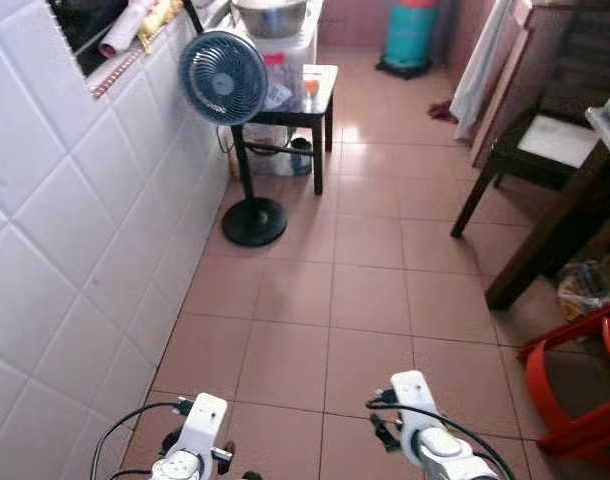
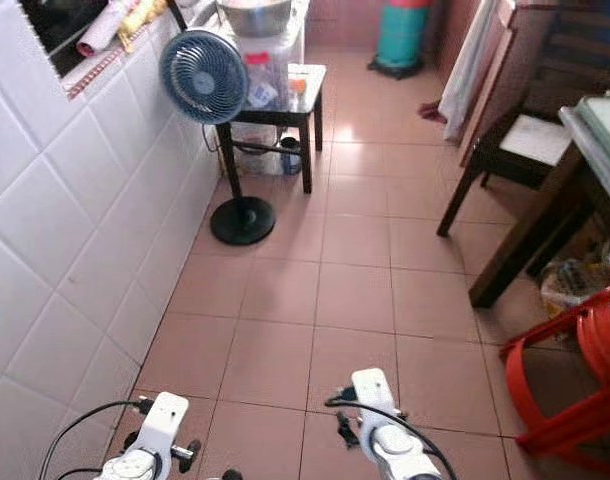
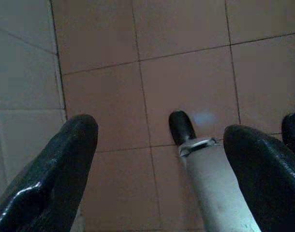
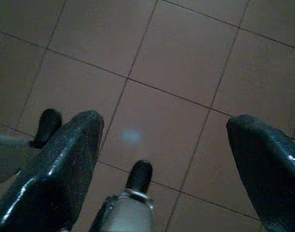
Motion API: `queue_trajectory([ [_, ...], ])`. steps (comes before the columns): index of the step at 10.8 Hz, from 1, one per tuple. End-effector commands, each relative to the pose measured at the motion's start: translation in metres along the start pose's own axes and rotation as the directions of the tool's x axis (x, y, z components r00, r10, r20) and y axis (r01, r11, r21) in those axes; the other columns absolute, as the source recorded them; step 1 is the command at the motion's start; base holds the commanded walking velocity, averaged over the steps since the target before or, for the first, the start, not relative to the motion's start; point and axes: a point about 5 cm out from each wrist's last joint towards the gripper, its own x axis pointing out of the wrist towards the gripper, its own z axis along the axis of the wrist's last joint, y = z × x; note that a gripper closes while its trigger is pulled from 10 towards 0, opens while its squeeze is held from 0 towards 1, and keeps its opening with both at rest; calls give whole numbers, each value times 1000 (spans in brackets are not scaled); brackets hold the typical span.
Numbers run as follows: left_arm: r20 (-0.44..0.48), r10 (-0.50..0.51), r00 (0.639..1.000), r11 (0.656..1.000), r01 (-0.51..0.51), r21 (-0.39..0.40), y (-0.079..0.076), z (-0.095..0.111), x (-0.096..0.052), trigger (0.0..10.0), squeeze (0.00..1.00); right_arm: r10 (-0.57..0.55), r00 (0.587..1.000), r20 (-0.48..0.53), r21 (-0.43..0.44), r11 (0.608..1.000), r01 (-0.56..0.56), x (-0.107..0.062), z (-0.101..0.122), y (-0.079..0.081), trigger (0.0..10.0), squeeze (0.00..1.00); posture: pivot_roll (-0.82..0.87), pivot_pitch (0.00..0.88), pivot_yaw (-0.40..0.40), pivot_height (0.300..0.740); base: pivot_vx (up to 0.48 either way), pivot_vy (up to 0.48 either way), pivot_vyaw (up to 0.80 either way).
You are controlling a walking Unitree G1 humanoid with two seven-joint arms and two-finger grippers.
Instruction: Setting the table
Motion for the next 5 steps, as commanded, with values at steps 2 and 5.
queue_trajectory([
  [2, -14, 0, 1000, 1000, 0, -13, 3, -5, -1, 10000, 0, 19, 1000, -25, -10, 1000, -19, 0, -6, 7, 10000, 0, -13, 75, 3, 740, 0, 0, 0],
  [5, -13, -9, 1000, 1000, 9, 2, 2, -5, -1, 10000, 0, 14, 999, -32, -5, 1000, -14, -1, -8, 7, 10000, 0, -23, 75, 20, 740, 303, 0, -442],
])
